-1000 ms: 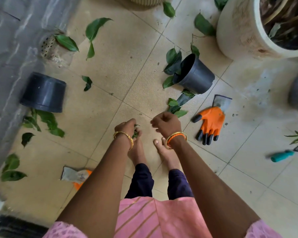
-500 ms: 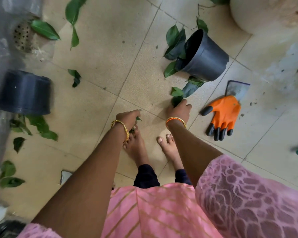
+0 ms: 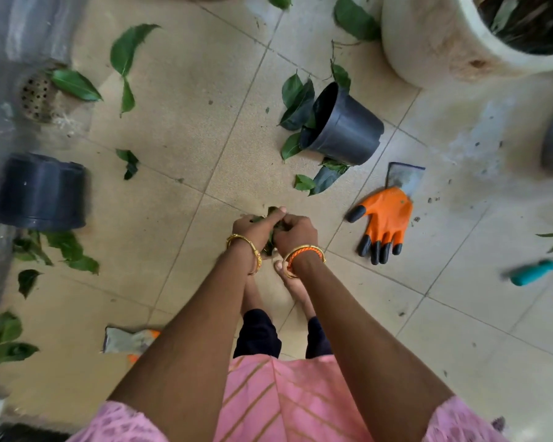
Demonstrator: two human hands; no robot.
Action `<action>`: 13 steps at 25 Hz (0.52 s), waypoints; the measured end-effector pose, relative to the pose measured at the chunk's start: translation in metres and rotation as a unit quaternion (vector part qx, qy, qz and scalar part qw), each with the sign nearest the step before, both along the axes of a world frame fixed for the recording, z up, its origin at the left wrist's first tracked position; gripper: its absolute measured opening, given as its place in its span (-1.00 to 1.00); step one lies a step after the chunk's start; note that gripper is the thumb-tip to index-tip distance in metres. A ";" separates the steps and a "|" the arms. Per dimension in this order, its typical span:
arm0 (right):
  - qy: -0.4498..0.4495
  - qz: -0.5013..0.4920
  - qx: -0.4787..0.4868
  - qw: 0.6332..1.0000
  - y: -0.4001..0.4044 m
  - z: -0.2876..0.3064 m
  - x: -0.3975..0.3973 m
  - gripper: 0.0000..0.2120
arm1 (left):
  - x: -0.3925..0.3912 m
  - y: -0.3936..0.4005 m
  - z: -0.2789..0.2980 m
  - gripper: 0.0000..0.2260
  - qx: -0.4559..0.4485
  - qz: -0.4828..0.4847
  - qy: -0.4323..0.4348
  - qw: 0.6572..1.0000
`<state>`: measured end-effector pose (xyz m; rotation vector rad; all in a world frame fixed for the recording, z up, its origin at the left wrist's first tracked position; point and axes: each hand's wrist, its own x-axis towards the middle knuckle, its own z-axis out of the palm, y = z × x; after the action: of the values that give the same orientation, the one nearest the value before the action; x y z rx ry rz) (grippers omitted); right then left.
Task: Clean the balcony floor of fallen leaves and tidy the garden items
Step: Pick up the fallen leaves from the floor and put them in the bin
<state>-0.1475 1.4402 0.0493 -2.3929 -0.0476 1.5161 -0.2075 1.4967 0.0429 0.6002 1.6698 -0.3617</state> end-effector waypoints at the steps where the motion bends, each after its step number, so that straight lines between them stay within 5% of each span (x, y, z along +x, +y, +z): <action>1: 0.027 -0.016 -0.010 0.999 0.003 0.005 0.002 -0.84 | 0.004 -0.001 0.003 -0.74 0.017 -0.007 0.011 1.000; 4: 0.086 -0.081 -0.022 0.993 0.008 0.013 0.007 -0.80 | 0.012 0.005 0.012 -0.83 0.032 0.001 0.005 0.999; 9: 0.012 -0.117 0.000 0.993 0.018 0.011 0.034 -0.91 | 0.012 0.018 0.009 -0.93 -0.001 0.028 -0.005 1.000; 11: -0.079 -0.025 0.021 0.996 0.025 0.009 0.060 -0.91 | 0.003 0.018 0.005 -0.85 -0.031 0.025 -0.011 0.999; 13: -0.137 0.047 0.019 0.989 0.030 0.001 0.087 -0.70 | -0.007 0.016 0.001 -0.84 -0.046 0.004 -0.008 0.999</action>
<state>-0.0609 1.4706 0.0499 -2.5819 -0.2516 1.2013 -0.2148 1.5123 0.0438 0.5273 1.6313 -0.4252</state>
